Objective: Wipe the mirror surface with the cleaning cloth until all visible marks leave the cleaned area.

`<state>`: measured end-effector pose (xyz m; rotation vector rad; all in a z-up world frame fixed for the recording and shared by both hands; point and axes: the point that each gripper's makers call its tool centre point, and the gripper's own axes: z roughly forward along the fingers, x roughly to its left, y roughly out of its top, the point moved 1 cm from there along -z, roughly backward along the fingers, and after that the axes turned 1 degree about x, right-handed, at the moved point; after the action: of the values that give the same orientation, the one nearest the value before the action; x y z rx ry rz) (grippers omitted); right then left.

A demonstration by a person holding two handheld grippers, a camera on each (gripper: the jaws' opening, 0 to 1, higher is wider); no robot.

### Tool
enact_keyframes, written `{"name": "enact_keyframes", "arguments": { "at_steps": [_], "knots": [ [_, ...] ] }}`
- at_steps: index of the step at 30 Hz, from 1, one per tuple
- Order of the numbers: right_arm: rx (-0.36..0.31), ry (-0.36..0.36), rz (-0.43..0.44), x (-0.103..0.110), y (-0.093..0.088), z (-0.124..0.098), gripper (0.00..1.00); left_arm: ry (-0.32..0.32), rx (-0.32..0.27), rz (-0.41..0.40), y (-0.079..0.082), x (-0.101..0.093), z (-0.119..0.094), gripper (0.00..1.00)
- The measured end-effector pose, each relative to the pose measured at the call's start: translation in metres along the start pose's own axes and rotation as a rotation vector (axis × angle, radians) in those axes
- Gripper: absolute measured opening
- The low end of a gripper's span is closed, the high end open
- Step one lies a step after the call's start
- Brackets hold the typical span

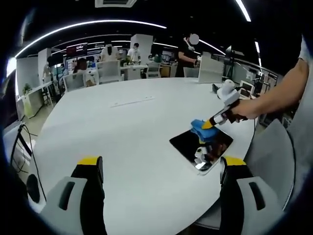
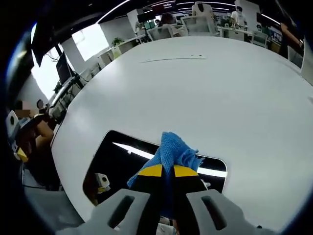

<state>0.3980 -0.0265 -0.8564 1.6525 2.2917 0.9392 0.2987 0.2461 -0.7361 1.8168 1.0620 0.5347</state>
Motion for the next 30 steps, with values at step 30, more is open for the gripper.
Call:
{"name": "enact_keyframes", "arguments": {
  "at_steps": [30],
  "knots": [
    [0.007, 0.086, -0.068, 0.074, 0.021, 0.035, 0.00, -0.002, 0.020, -0.022, -0.011, -0.002, -0.004, 0.99]
  ]
}}
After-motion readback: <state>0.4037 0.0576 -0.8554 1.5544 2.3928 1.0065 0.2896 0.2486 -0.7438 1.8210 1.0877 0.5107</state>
